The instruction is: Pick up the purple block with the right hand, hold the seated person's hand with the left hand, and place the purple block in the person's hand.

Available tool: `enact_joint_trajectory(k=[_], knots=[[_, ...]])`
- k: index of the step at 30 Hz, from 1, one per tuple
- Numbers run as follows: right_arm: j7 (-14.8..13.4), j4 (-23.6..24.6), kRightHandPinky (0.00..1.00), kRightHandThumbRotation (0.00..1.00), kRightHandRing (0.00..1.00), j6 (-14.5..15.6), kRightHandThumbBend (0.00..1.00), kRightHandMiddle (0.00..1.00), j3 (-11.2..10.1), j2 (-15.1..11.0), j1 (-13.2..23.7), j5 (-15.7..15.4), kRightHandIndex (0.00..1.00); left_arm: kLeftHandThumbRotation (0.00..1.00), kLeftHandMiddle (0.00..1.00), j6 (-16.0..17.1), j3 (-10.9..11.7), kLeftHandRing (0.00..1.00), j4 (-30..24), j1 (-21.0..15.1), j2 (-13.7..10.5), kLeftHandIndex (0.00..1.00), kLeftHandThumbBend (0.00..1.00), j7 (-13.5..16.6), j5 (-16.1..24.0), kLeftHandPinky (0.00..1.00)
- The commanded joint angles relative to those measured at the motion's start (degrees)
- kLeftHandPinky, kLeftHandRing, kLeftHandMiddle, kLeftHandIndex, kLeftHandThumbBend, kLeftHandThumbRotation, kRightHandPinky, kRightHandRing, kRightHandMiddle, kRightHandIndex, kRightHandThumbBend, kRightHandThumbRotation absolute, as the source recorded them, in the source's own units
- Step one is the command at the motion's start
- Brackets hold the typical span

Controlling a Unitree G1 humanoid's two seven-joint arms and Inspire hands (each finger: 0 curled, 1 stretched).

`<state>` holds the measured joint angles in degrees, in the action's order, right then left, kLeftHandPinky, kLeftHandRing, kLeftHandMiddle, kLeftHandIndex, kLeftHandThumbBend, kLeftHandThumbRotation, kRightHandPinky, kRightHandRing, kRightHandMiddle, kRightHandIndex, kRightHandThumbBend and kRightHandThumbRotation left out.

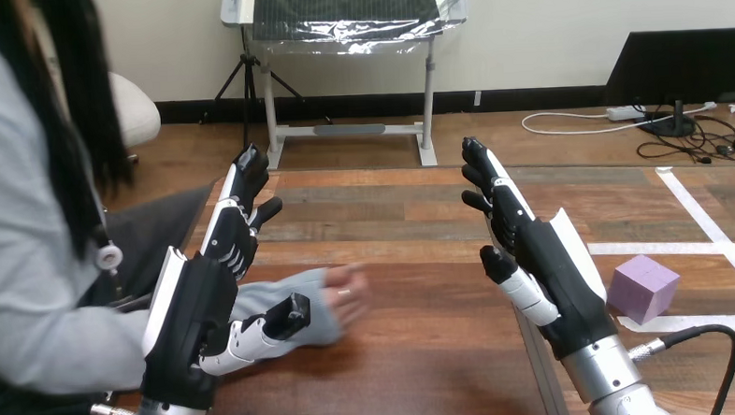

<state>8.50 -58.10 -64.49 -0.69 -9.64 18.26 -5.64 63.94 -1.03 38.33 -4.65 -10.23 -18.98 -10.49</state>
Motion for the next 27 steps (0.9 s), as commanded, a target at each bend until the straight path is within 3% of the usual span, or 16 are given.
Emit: enact_joint_trajectory(k=[1, 19, 27], knots=[[-0.97, 0.15, 0.93, 0.98, 0.99, -1.62, 1.00, 1.00, -0.60, -1.30, 4.70, -0.23, 1.00, 0.69, 1.00, -0.07, 0.69, 1.00, -2.23, -3.10, 0.48, 1.00, 1.00, -0.23, -0.25, 0.93], [-2.02, 0.46, 0.92, 0.98, 0.99, -1.36, 1.00, 1.00, -0.29, -1.50, 4.50, -1.71, 1.00, 0.67, 1.00, -0.76, 0.67, 1.00, -2.93, -2.74, 0.36, 1.00, 1.00, -1.51, -1.50, 0.93], [-4.15, 0.85, 0.91, 0.99, 0.98, -1.42, 1.00, 1.00, -0.02, -1.94, 4.32, -4.01, 1.00, 0.67, 1.00, -0.28, 1.23, 1.00, -2.57, -2.75, 0.53, 1.00, 1.00, -1.14, -0.75, 0.94]])
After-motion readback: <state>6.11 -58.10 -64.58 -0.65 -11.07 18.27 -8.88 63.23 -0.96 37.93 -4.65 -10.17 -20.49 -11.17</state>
